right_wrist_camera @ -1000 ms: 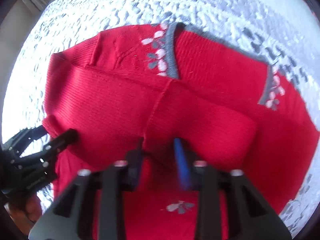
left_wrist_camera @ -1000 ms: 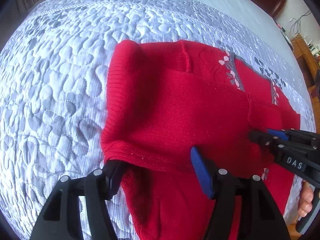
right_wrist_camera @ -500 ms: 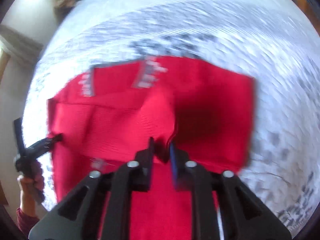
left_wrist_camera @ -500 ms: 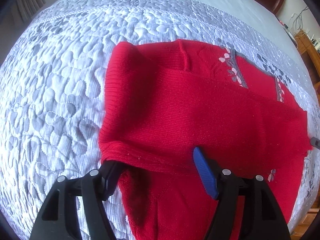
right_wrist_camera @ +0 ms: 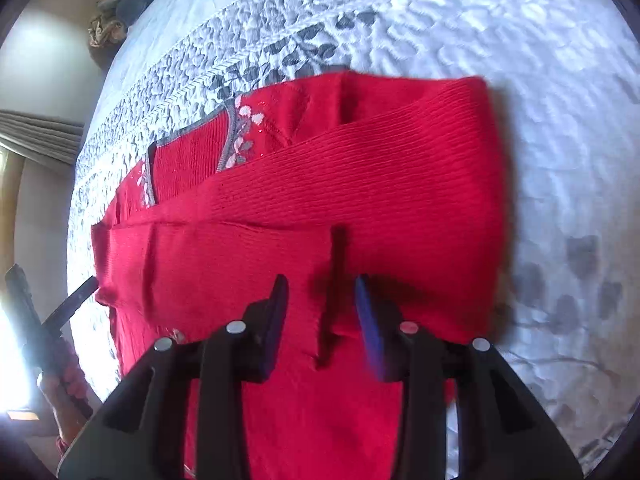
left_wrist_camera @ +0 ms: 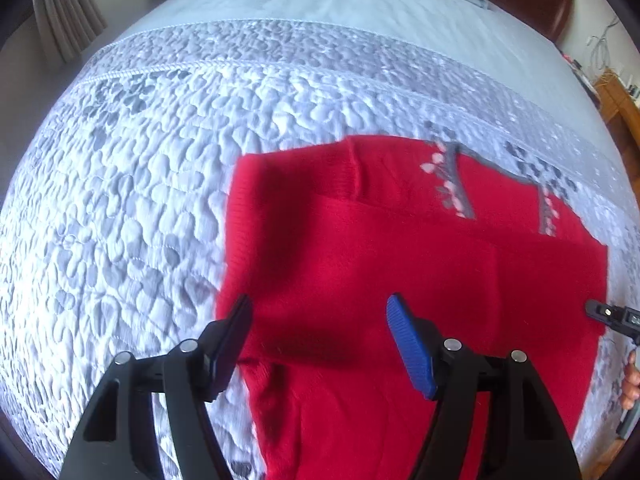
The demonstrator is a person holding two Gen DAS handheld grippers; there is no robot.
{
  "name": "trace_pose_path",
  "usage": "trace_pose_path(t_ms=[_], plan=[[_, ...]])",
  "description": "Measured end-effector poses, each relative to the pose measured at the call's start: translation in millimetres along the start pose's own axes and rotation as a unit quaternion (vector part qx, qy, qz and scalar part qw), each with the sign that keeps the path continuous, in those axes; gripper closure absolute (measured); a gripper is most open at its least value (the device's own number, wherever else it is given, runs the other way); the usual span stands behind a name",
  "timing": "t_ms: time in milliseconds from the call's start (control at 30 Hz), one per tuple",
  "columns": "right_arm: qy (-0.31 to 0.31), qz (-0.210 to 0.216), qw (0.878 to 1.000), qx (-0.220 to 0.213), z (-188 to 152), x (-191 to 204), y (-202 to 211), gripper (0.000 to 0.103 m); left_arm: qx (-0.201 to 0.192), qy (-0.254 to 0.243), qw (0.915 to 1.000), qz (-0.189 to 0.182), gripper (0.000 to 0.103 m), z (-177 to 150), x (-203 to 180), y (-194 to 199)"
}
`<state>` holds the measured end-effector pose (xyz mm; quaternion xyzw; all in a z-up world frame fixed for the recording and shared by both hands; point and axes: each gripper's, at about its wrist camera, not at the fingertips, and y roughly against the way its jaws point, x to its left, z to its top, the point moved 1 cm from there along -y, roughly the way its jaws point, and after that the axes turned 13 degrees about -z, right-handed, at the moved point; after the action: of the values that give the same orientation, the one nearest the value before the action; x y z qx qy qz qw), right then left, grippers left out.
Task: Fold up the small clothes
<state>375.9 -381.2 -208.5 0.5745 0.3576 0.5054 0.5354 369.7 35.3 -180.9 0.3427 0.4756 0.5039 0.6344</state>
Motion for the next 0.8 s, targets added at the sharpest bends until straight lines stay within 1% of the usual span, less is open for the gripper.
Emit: trace_pose_path(t_ms=[67, 100, 133, 167, 200, 267, 333, 400, 433, 500, 567, 600, 633, 667, 700, 767, 800], plan=[[0.003, 0.0, 1.0, -0.001, 2.0, 6.6, -3.3, 0.067, 0.011, -0.004, 0.9999, 0.009, 0.033, 2.9, 9.3, -10.0], [0.01, 0.002, 1.0, -0.005, 2.7, 11.2, -3.5, 0.076, 0.02, -0.004, 0.9997, 0.011, 0.033, 0.9, 11.6, -15.9], [0.021, 0.005, 1.0, -0.01, 2.3, 16.2, -2.2, 0.09, 0.027, -0.004, 0.9996, 0.012, 0.033, 0.4, 13.0, -22.1], [0.028, 0.01, 0.999, -0.014, 1.5, 19.0, -0.7, 0.096, 0.028, -0.003, 0.9996, 0.009, 0.032, -0.4, 14.9, -26.2], [0.036, 0.014, 0.999, -0.023, 0.9, 22.8, 3.9, 0.098, 0.025, -0.001, 0.9997, 0.006, 0.032, -0.5, 16.4, -26.8], [0.056, 0.006, 0.997, -0.048, 1.4, 27.3, 18.2, 0.098, 0.017, 0.008, 0.9998, -0.002, 0.032, 0.6, 17.6, -21.9], [0.064, 0.013, 0.995, -0.07, 5.1, 27.2, 37.9, 0.099, -0.011, 0.009, 0.9998, -0.016, 0.032, 3.2, 14.6, -6.2], [0.062, 0.022, 0.994, -0.085, 10.3, 23.6, 57.5, 0.099, -0.035, -0.002, 0.9993, -0.014, 0.032, 7.5, 11.0, 6.5], [0.065, 0.011, 0.994, -0.092, 13.9, 21.7, 65.8, 0.099, -0.046, -0.008, 0.9989, -0.009, 0.031, 11.5, 7.2, 10.0], [0.068, -0.04, 0.993, -0.085, 20.3, 15.9, 63.9, 0.099, -0.043, -0.014, 0.999, 0.003, 0.03, 18.3, 4.9, 4.4], [0.062, -0.064, 0.994, -0.063, 23.2, 6.4, 47.6, 0.098, -0.02, -0.013, 0.9994, 0.026, 0.03, 19.5, 5.3, -15.3], [0.057, -0.071, 0.995, -0.046, 24.6, 0.5, 32.9, 0.097, -0.003, -0.011, 0.9993, 0.036, 0.03, 18.9, 7.0, -26.6], [0.051, -0.077, 0.995, -0.037, 24.5, -3.9, 22.5, 0.093, 0.011, -0.007, 0.999, 0.042, 0.027, 17.5, 12.0, -36.4], [0.048, -0.081, 0.995, -0.031, 23.2, -7.5, 13.7, 0.091, 0.009, 0.0, 0.9992, 0.04, 0.023, 15.2, 16.8, -41.6], [0.047, -0.081, 0.995, -0.03, 20.7, -10.5, 8.6, 0.087, 0.003, 0.008, 0.9994, 0.035, 0.022, 13.8, 21.0, -42.0], [0.046, -0.062, 0.996, -0.042, 14.0, -14.0, 12.5, 0.078, 0.002, 0.031, 0.9994, 0.017, 0.022, 14.1, 28.0, -37.5], [0.044, -0.052, 0.997, -0.048, 10.1, -15.6, 16.9, 0.07, -0.001, 0.034, 0.9993, 0.015, 0.023, 13.1, 29.0, -32.5]])
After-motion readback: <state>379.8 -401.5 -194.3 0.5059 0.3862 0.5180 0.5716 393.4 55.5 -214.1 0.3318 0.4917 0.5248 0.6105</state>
